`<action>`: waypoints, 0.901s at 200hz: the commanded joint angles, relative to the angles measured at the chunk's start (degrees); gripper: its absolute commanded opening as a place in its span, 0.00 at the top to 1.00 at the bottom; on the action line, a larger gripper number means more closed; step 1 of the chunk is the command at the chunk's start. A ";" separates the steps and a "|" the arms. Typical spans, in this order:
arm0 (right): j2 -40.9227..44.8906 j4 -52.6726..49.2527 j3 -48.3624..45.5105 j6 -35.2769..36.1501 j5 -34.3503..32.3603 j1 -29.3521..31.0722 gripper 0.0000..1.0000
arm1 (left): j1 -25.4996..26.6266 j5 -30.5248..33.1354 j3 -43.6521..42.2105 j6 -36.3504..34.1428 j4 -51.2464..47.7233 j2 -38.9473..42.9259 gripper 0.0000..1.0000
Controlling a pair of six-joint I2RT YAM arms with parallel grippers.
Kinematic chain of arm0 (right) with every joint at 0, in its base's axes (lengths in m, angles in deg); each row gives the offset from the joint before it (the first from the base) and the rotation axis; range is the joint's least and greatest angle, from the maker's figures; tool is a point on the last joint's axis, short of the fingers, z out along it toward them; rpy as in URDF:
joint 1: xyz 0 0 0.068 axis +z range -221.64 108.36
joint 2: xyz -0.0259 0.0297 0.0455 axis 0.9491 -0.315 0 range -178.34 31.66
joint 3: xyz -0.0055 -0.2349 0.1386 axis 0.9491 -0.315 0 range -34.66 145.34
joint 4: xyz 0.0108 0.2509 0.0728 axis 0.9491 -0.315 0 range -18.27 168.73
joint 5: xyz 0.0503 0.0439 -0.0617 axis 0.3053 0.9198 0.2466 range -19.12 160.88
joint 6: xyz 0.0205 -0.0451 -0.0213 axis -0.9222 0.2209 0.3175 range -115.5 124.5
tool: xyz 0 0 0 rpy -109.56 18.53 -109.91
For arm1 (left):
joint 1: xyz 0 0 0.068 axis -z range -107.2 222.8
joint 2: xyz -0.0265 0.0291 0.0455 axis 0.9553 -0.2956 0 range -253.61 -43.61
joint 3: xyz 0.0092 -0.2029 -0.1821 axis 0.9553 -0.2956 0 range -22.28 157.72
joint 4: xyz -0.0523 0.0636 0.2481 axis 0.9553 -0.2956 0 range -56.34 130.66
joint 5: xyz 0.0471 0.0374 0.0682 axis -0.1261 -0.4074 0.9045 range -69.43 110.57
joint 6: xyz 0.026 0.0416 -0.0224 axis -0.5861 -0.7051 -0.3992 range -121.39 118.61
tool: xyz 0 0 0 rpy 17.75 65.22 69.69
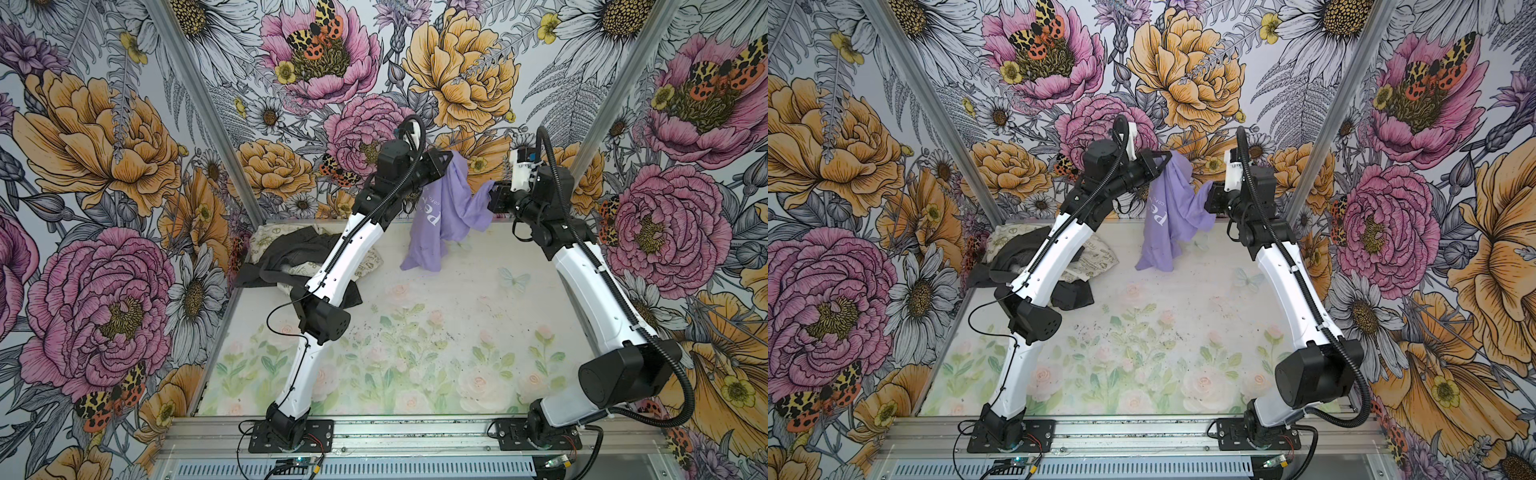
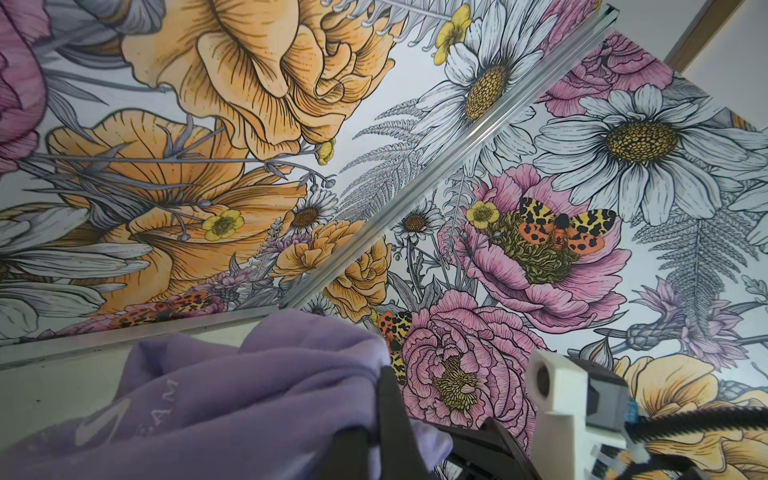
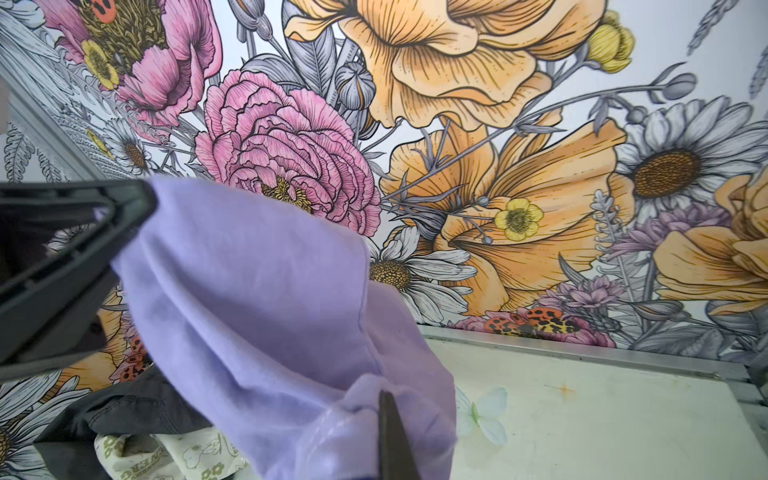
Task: Pick out a specific cloth from the pile
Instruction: 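Carry the shirt with both grippers away from the pile toward the open table, then release the shirt from the left gripper while the right gripper lowers it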
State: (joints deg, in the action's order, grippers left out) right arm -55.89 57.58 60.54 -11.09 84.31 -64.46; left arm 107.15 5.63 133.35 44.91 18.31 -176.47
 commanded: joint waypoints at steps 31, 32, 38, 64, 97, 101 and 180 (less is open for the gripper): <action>4.07 0.93 -4.02 -0.79 -0.77 -3.19 1.00 | 2.01 -5.38 -6.19 4.23 4.11 -1.53 1.00; 4.10 0.89 -4.12 -0.81 -0.77 -3.25 1.00 | 1.98 -5.46 -6.42 4.23 3.96 -1.57 1.00; 4.13 0.91 -4.50 -1.01 -0.82 -3.61 1.00 | 2.03 -6.07 -7.52 4.09 2.97 -1.67 1.00; 4.30 0.76 -5.67 -1.04 -0.18 -4.66 1.00 | 2.21 -7.33 -11.99 0.96 -2.08 -0.57 0.73; 4.04 0.81 -5.83 -1.08 -0.03 -6.02 1.00 | 2.00 -5.30 -18.62 -6.45 -8.82 4.32 0.44; 4.05 0.77 -5.75 -1.05 0.00 -6.26 1.00 | 1.95 -4.82 -19.67 -7.32 -9.34 5.18 0.40; 2.00 0.61 0.51 -1.20 -2.00 -14.20 1.00 | -1.54 2.84 -42.79 -16.48 -10.48 23.79 0.01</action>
State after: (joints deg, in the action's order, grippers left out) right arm -53.20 57.01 56.43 -11.57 83.92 -76.52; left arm 106.80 4.15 94.23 32.91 7.42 -157.85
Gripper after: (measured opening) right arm 0.047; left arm 0.981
